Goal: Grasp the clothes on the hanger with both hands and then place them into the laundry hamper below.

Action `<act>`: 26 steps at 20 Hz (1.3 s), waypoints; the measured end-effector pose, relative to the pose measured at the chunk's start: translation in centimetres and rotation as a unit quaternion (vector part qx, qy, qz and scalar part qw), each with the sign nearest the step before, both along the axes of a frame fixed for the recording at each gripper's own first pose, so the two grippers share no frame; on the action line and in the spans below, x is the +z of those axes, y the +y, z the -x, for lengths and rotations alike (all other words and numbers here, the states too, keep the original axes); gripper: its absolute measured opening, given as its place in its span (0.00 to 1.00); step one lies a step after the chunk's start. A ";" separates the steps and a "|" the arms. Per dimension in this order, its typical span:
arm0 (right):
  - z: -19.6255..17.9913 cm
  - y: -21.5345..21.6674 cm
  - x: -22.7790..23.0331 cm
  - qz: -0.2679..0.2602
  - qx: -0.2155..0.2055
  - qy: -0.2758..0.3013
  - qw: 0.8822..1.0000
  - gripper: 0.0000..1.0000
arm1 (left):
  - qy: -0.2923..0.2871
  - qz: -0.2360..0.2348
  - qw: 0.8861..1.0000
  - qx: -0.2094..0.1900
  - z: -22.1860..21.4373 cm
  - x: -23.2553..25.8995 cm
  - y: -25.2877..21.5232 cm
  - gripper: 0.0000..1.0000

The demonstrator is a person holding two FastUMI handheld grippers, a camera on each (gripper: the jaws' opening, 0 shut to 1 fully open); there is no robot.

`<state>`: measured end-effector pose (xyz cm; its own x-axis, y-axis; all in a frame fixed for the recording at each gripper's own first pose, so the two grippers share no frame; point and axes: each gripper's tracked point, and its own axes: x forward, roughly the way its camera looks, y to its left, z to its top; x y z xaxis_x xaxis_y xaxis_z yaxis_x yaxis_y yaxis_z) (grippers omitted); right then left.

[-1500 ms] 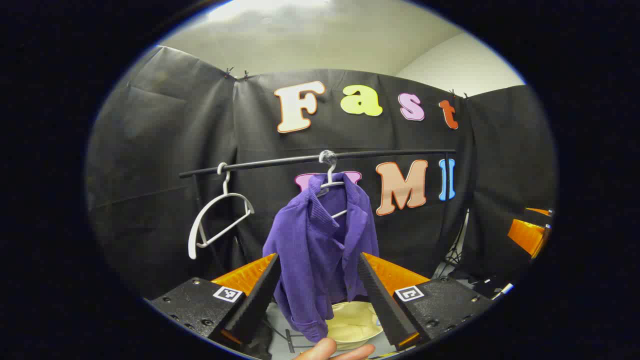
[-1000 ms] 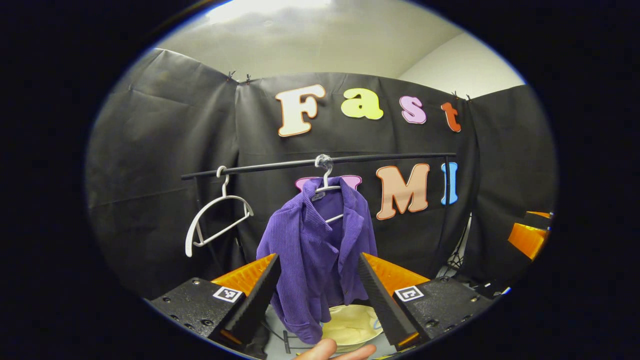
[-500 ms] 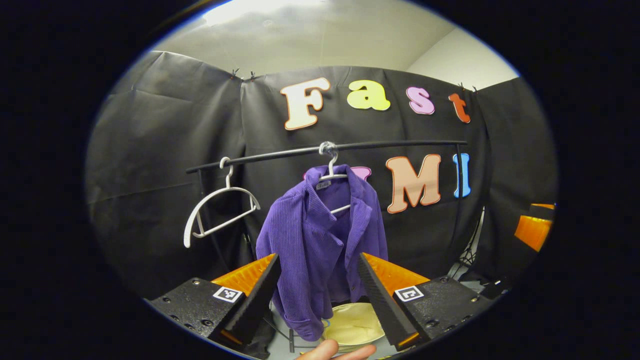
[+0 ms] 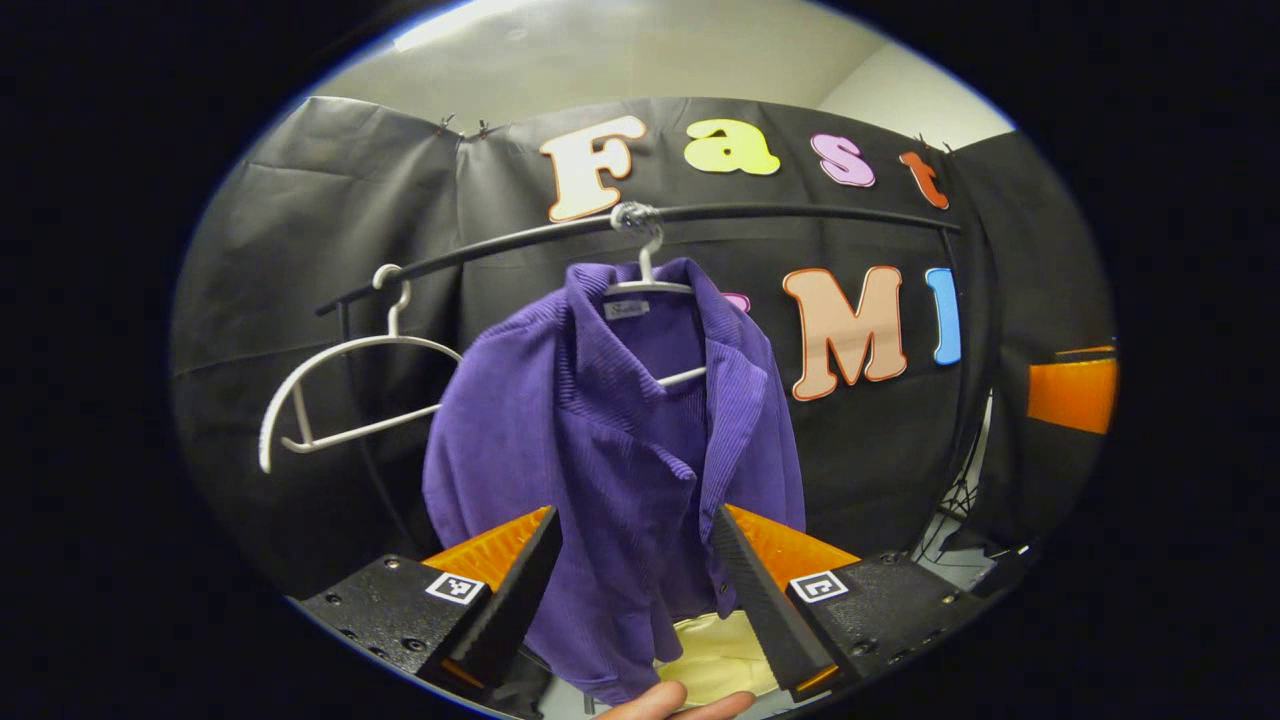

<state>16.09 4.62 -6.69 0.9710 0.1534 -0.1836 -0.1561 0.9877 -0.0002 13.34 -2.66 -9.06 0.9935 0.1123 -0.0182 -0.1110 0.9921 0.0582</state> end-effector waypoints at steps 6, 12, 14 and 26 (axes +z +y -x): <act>-7.5 3.1 -2.8 0.012 0.030 0.032 0.999 0.99 | 0.003 0.008 0.999 0.037 -4.4 -1.3 0.4 0.92; -11.4 6.0 -5.4 0.024 0.066 0.056 0.996 0.99 | 0.002 0.036 0.997 0.075 -6.7 -0.8 2.8 0.84; -12.5 7.8 -6.0 0.016 0.087 0.060 0.994 0.99 | 0.012 0.047 0.995 0.082 -7.0 -1.2 3.8 0.79; -19.1 14.7 -8.6 -0.032 0.125 0.096 0.987 0.99 | 0.004 0.008 0.998 0.059 -8.0 0.2 6.1 0.20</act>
<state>35.21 19.29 -15.29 0.8499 0.4006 -0.3423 -0.3857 0.9156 0.1140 21.33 3.46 -8.88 0.9734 0.2272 -0.0291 -0.2258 0.9732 0.0439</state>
